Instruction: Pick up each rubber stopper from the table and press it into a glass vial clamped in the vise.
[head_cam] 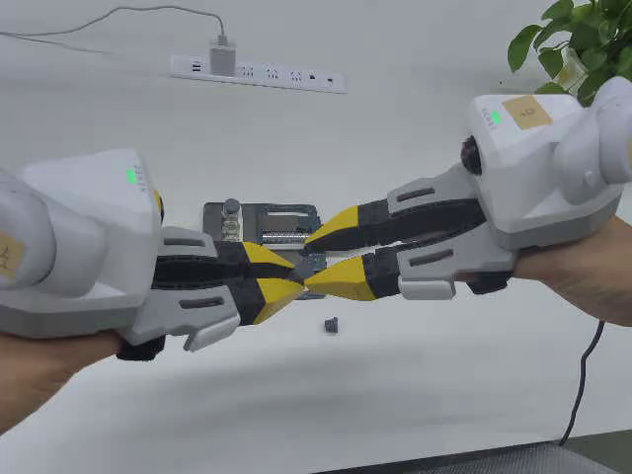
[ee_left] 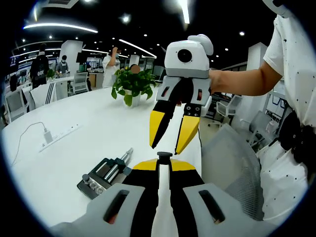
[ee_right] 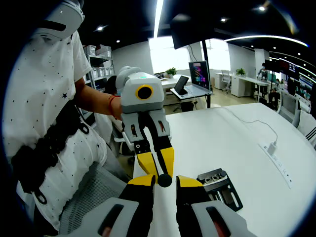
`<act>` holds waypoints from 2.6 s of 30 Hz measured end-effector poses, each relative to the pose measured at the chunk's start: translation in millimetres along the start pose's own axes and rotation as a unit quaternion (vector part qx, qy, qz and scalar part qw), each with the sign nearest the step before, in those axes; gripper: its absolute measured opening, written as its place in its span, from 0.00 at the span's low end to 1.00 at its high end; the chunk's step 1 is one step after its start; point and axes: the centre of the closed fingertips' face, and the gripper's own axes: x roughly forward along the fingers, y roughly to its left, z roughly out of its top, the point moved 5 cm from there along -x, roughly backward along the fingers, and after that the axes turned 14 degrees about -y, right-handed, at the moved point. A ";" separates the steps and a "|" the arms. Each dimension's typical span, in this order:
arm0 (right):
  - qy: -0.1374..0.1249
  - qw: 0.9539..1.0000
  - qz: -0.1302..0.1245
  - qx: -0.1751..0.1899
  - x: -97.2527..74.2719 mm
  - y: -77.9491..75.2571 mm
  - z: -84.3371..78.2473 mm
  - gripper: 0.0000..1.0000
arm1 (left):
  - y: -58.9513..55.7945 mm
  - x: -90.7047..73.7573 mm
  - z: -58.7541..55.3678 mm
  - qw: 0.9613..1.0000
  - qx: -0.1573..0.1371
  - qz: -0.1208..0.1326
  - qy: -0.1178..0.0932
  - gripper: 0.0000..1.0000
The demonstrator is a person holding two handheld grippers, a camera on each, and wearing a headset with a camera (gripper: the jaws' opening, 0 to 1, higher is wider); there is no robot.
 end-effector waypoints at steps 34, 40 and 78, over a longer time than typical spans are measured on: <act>0.030 0.999 0.035 -0.006 1.7 6.3 -0.4 0.08 | -8.8 -1.7 3.3 0.998 0.037 -0.036 0.025 0.03; 0.039 0.998 0.041 -0.006 2.0 7.2 -2.4 0.08 | -10.4 -1.5 1.8 0.997 0.047 -0.046 0.034 0.03; 0.047 0.998 0.047 -0.010 4.4 10.1 0.0 0.07 | -10.4 -3.1 2.0 0.995 0.063 -0.066 0.034 0.03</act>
